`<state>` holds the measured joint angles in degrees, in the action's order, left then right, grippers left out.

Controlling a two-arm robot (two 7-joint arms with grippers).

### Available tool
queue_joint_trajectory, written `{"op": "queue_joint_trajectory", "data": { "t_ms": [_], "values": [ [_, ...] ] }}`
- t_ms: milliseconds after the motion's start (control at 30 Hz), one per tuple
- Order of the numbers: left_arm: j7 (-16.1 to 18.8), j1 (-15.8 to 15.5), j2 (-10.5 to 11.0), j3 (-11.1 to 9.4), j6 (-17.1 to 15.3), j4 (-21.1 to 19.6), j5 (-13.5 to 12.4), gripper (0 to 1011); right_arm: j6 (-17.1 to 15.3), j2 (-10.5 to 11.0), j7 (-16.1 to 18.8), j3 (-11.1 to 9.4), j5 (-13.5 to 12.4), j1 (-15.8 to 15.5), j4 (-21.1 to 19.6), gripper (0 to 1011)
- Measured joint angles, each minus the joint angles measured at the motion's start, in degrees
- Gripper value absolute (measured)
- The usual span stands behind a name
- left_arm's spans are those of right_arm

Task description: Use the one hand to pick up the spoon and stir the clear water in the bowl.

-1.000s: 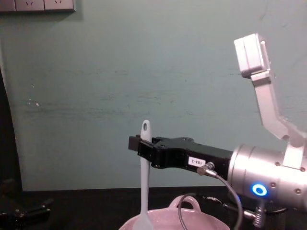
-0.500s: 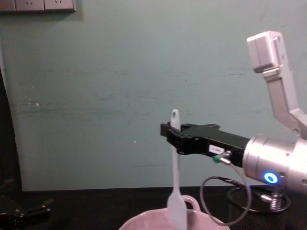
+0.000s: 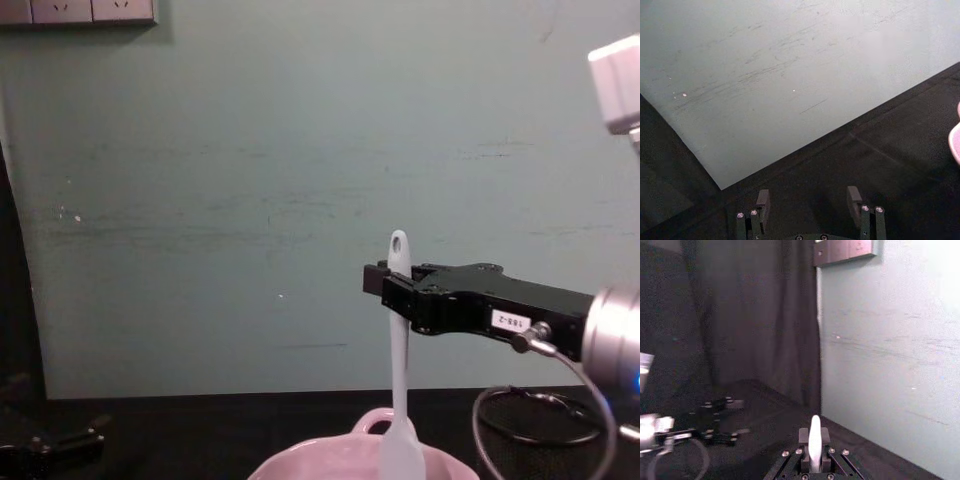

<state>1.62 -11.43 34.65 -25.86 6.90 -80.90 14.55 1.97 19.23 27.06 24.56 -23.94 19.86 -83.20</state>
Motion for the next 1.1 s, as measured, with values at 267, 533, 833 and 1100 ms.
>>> {"op": "queue_joint_trajectory", "data": {
  "t_ms": [267,533,833,1100],
  "values": [
    [0.0,0.0,0.0,0.0,0.0,0.0,0.0,1011,-2.0,1.2,2.4,1.1,-2.9,-2.6,-4.3,121],
    [0.0,0.0,0.0,0.0,0.0,0.0,0.0,1011,-2.8,-0.2,2.9,3.9,-3.6,-1.1,-2.6,121],
    [0.0,0.0,0.0,0.0,0.0,0.0,0.0,1011,0.8,-3.8,1.4,5.1,-1.9,2.4,3.7,121],
    [0.0,0.0,0.0,0.0,0.0,0.0,0.0,1011,5.8,-6.3,-2.8,3.4,2.3,4.4,8.8,121]
  ]
}}
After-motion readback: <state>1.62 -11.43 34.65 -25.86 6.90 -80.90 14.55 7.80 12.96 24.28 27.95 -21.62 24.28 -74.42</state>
